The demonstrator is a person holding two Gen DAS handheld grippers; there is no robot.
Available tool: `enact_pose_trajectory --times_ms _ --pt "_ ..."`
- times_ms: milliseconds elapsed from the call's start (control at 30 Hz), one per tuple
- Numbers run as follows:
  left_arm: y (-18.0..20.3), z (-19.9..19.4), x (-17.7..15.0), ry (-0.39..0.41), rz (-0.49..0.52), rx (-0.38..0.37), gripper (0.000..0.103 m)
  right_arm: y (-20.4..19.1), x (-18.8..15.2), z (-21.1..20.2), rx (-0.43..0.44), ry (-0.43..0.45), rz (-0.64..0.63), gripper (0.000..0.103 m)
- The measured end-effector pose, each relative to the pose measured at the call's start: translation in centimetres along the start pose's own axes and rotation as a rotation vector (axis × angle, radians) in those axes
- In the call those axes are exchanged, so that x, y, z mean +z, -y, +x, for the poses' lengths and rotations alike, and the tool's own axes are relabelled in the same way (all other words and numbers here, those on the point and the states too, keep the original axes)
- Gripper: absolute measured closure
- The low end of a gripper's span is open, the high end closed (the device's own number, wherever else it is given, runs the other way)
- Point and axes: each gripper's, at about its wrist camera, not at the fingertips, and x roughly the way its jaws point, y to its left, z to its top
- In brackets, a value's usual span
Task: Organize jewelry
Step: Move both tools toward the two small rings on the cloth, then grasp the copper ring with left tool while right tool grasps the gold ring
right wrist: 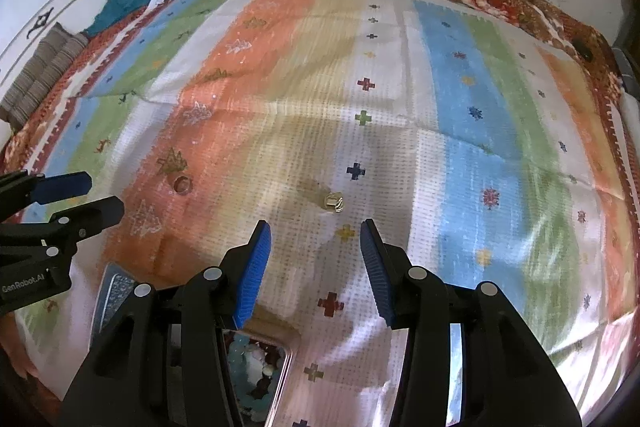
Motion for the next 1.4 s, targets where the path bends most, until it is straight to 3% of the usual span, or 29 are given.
enact_pose_trajectory --times_ms 1400 --pt "-0.5 7.8 2.6 -0.123 0.034 0.007 0.047 1.0 2.0 7.7 -0.040 -0.103 0.017 0.056"
